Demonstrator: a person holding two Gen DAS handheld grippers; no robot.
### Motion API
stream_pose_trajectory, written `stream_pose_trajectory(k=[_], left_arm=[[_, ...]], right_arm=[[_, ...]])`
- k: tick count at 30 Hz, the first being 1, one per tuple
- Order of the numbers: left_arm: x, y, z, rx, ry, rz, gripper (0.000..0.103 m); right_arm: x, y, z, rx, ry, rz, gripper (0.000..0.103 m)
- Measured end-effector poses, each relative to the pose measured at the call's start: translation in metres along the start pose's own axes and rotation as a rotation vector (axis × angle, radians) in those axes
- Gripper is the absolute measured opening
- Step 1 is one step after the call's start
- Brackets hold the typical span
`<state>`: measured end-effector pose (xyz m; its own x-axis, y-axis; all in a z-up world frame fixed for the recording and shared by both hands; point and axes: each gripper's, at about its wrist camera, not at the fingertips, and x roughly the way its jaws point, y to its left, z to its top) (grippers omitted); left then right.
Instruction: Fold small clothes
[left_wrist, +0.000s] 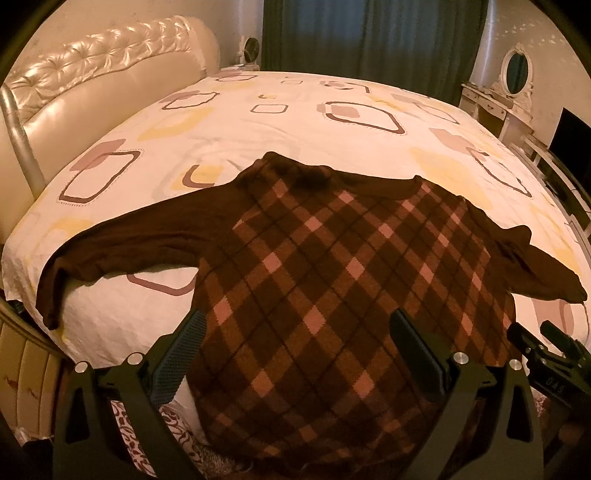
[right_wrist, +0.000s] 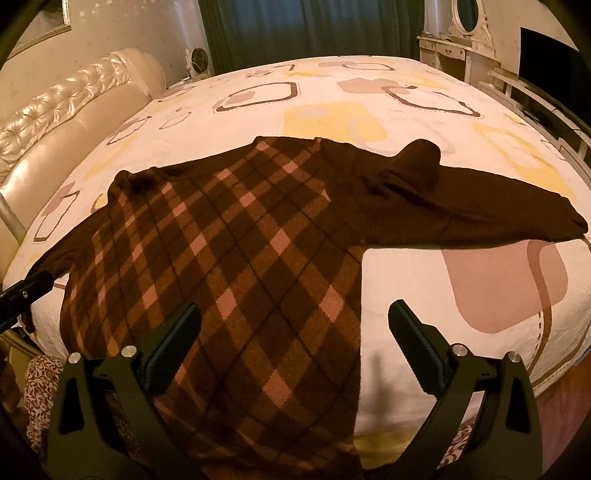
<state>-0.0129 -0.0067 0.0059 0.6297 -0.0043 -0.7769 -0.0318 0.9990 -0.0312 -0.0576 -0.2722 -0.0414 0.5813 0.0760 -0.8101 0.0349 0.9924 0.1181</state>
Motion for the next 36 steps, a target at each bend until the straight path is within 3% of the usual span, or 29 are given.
stream_pose_trajectory(k=[36], left_arm=[[0.0042,0.0020,-0.0021,-0.009,0.018,-0.003,0.099]], right_arm=[[0.0037,0.0009,-0.0032,-0.002,0.010,0.002,0.101]])
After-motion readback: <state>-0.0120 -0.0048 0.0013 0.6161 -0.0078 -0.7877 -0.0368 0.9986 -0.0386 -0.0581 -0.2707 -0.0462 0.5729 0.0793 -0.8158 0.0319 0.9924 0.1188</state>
